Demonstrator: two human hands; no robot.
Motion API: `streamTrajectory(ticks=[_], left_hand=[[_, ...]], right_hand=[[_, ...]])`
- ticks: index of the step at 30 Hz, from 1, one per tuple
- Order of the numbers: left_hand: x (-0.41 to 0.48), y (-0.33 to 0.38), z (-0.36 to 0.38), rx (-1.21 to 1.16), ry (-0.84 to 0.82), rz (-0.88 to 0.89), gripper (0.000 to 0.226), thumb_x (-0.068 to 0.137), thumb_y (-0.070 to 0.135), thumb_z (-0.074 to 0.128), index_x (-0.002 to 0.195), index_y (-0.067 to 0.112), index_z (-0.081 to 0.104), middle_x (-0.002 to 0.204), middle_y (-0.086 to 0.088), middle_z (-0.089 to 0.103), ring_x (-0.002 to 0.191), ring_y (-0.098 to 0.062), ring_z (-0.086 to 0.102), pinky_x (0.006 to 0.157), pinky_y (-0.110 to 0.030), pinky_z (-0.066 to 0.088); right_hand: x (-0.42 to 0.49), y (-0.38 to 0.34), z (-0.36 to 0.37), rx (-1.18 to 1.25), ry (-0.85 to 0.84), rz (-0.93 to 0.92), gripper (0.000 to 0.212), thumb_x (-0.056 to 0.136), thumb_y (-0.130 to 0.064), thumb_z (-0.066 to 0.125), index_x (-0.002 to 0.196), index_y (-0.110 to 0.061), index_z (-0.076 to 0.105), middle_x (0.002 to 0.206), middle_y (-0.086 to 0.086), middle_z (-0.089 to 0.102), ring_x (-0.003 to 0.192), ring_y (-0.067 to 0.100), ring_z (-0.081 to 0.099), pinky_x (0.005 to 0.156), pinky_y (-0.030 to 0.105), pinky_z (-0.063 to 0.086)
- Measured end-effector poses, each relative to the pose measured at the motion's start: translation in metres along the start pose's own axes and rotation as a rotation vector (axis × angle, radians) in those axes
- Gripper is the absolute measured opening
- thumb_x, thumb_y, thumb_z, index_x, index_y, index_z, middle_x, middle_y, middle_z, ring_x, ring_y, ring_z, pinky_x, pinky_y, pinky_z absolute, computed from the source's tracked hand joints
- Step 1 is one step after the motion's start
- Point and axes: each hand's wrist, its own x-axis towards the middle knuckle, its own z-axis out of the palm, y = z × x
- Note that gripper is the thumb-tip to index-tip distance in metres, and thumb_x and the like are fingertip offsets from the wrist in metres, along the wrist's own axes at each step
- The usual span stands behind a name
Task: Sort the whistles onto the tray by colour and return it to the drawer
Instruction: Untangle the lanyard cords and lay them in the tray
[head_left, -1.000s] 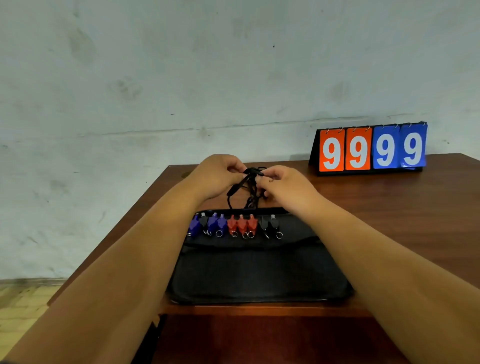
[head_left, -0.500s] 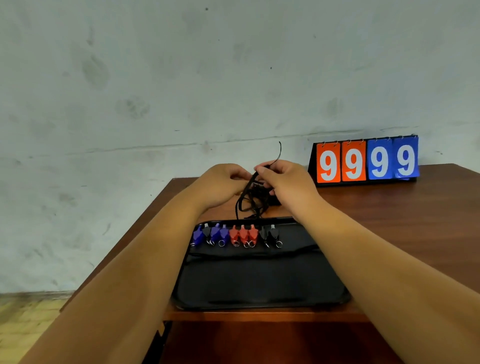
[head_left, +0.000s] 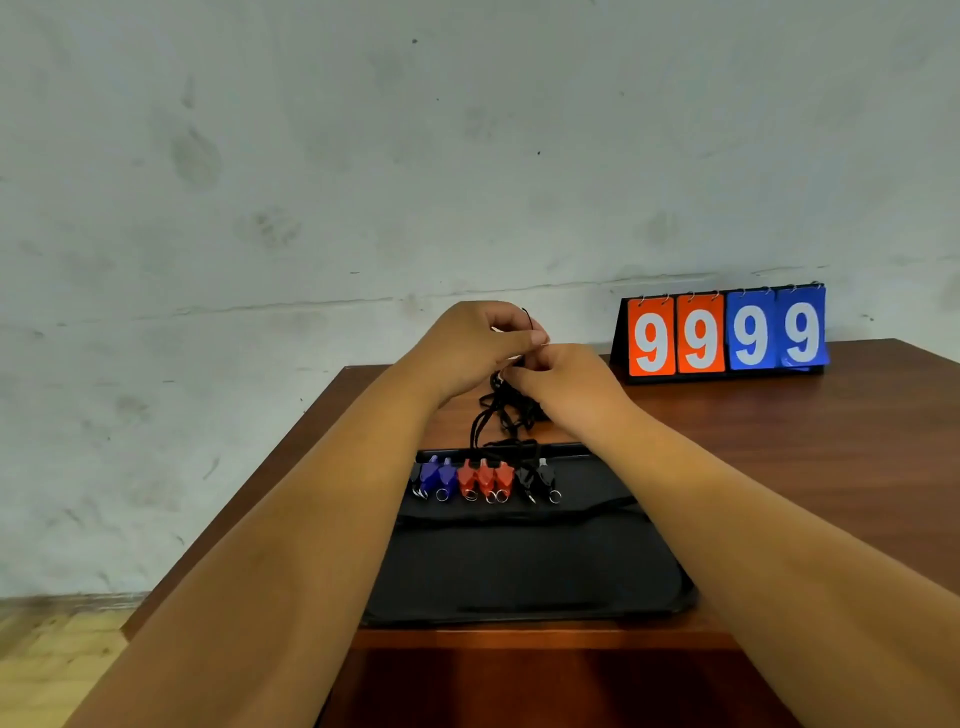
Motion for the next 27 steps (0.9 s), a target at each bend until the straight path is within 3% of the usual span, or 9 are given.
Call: streamTrajectory(ticks=[3, 6, 9, 13, 17, 20, 22, 24, 27], left_hand=[[-0.002, -0.001, -0.004, -0.085, 0.023, 0.008, 0.014, 0.103, 0.032, 0.069, 0.103, 0.026, 0.081, 0.107, 0.017, 0.080, 0.096, 0.001, 0.073, 0.082, -0.026, 0.050], [-0.005, -0.001, -0.013, -0.201, 0.097, -0.026, 0.017, 0.106, 0.029, 0.064, 0.111, 0.018, 0.077, 0.105, 0.009, 0.083, 0.099, -0.013, 0.078, 0.081, -0.036, 0.056], [-0.006, -0.004, -0.026, -0.242, 0.193, -0.063, 0.017, 0.106, 0.029, 0.064, 0.113, 0.019, 0.076, 0.101, 0.006, 0.084, 0.087, -0.015, 0.076, 0.072, -0.035, 0.054], [-0.007, -0.015, -0.044, -0.426, 0.356, -0.114, 0.017, 0.106, 0.022, 0.065, 0.113, 0.011, 0.076, 0.098, -0.008, 0.082, 0.073, -0.016, 0.073, 0.068, -0.031, 0.062], [-0.011, -0.033, -0.064, -0.511, 0.508, -0.150, 0.018, 0.105, 0.018, 0.068, 0.115, 0.004, 0.075, 0.095, -0.014, 0.078, 0.073, -0.017, 0.076, 0.074, -0.032, 0.066], [-0.021, -0.047, -0.079, -0.483, 0.585, -0.175, 0.019, 0.105, 0.016, 0.067, 0.116, 0.001, 0.073, 0.095, -0.015, 0.076, 0.075, -0.020, 0.079, 0.076, -0.034, 0.067], [-0.030, -0.057, -0.086, -0.461, 0.633, -0.201, 0.019, 0.105, 0.014, 0.067, 0.116, -0.001, 0.072, 0.095, -0.016, 0.075, 0.076, -0.022, 0.079, 0.075, -0.034, 0.068], [-0.042, -0.070, -0.090, -0.425, 0.645, -0.247, 0.020, 0.104, 0.012, 0.067, 0.117, -0.003, 0.070, 0.096, -0.017, 0.074, 0.076, -0.021, 0.079, 0.074, -0.033, 0.068], [-0.067, -0.093, -0.087, -0.339, 0.544, -0.318, 0.017, 0.102, 0.006, 0.069, 0.116, -0.004, 0.072, 0.100, -0.016, 0.076, 0.080, -0.019, 0.081, 0.079, -0.032, 0.068]], right_hand=[[-0.004, 0.000, -0.001, 0.024, -0.021, 0.033, 0.025, 0.101, -0.034, 0.069, 0.101, -0.010, 0.077, 0.098, 0.017, 0.078, 0.075, 0.023, 0.070, 0.052, 0.020, 0.051], [-0.007, 0.002, -0.002, 0.061, -0.064, 0.053, 0.020, 0.102, -0.036, 0.068, 0.102, -0.020, 0.081, 0.105, 0.009, 0.081, 0.097, 0.028, 0.077, 0.061, 0.019, 0.052], [-0.007, 0.003, -0.001, 0.043, -0.079, 0.084, 0.018, 0.103, -0.031, 0.064, 0.101, -0.023, 0.080, 0.107, 0.001, 0.082, 0.108, 0.029, 0.075, 0.069, 0.023, 0.053], [-0.009, 0.006, 0.000, -0.012, -0.140, 0.084, 0.018, 0.107, -0.029, 0.054, 0.106, -0.024, 0.071, 0.091, -0.015, 0.082, 0.089, 0.019, 0.074, 0.068, 0.027, 0.053], [-0.007, 0.011, 0.001, -0.083, -0.196, 0.048, 0.016, 0.109, -0.032, 0.054, 0.108, -0.028, 0.069, 0.087, -0.014, 0.081, 0.090, 0.014, 0.076, 0.084, 0.032, 0.059], [-0.008, 0.014, -0.003, -0.160, -0.208, 0.009, 0.016, 0.110, -0.034, 0.056, 0.106, -0.027, 0.070, 0.087, -0.005, 0.080, 0.061, -0.004, 0.068, 0.070, 0.026, 0.049], [-0.009, 0.017, -0.009, -0.231, -0.212, -0.009, 0.018, 0.109, -0.034, 0.056, 0.105, -0.027, 0.071, 0.086, -0.004, 0.079, 0.058, -0.001, 0.061, 0.071, 0.027, 0.047], [-0.010, 0.022, -0.014, -0.269, -0.238, -0.001, 0.020, 0.109, -0.034, 0.056, 0.104, -0.027, 0.074, 0.084, -0.004, 0.077, 0.066, 0.006, 0.064, 0.074, 0.030, 0.051], [-0.013, 0.033, -0.021, -0.285, -0.282, 0.023, 0.025, 0.111, -0.034, 0.053, 0.105, -0.029, 0.077, 0.081, -0.001, 0.071, 0.066, 0.013, 0.064, 0.069, 0.030, 0.058]])
